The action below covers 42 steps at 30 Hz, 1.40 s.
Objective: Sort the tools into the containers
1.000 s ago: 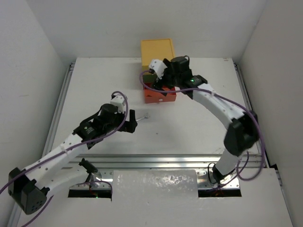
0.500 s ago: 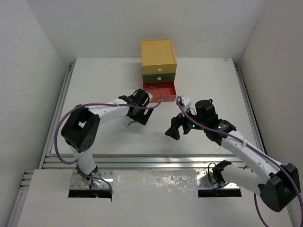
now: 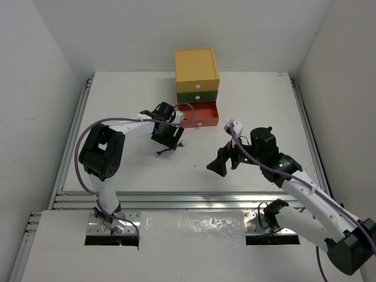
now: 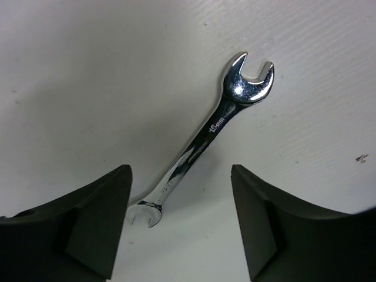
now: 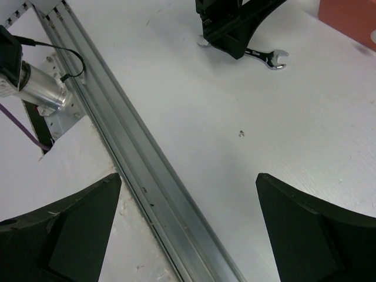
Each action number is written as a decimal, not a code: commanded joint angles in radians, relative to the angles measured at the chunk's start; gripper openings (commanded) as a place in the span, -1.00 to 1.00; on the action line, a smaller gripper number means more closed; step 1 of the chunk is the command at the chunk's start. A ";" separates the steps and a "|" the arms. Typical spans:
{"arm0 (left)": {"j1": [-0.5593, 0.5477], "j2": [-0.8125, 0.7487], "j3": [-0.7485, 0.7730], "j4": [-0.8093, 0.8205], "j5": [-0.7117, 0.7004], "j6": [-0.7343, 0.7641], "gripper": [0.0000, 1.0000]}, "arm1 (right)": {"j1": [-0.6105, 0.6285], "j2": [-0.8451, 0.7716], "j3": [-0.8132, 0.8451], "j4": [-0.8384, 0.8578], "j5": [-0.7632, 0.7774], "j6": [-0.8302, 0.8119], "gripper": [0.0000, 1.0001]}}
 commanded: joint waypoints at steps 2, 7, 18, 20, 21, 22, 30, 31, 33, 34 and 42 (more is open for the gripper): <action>-0.006 0.008 0.016 0.011 0.047 0.009 0.27 | 0.005 -0.017 -0.001 0.026 -0.038 0.002 0.94; -0.007 0.054 0.007 0.002 0.041 -0.010 0.08 | 0.005 -0.036 -0.015 0.049 -0.041 0.004 0.94; -0.079 0.074 -0.068 0.030 -0.018 -0.066 -0.83 | 0.005 -0.073 -0.037 0.086 -0.048 0.008 0.94; -0.107 0.068 -0.082 0.031 -0.051 -0.102 -0.91 | 0.005 -0.079 -0.037 0.086 -0.047 0.007 0.94; -0.113 0.069 -0.090 0.022 -0.059 -0.107 -0.93 | 0.005 -0.082 -0.037 0.086 -0.047 0.007 0.94; -0.121 0.069 -0.093 0.018 -0.067 -0.113 -0.97 | 0.005 -0.085 -0.037 0.086 -0.047 0.007 0.94; -0.195 0.036 -0.147 0.022 -0.153 -0.173 -1.00 | 0.005 -0.099 -0.046 0.100 -0.045 0.007 0.94; -0.199 0.019 -0.147 0.025 -0.160 -0.191 -1.00 | 0.005 -0.096 -0.046 0.101 -0.044 0.008 0.94; -0.205 -0.033 -0.142 0.033 -0.171 -0.205 -1.00 | 0.005 -0.096 -0.046 0.097 -0.039 0.008 0.94; -0.213 -0.053 -0.140 0.033 -0.179 -0.214 -1.00 | 0.005 -0.096 -0.046 0.097 -0.038 0.008 0.94; -0.224 -0.207 -0.151 0.053 -0.163 -0.236 -1.00 | 0.005 -0.099 -0.049 0.104 -0.022 0.011 0.94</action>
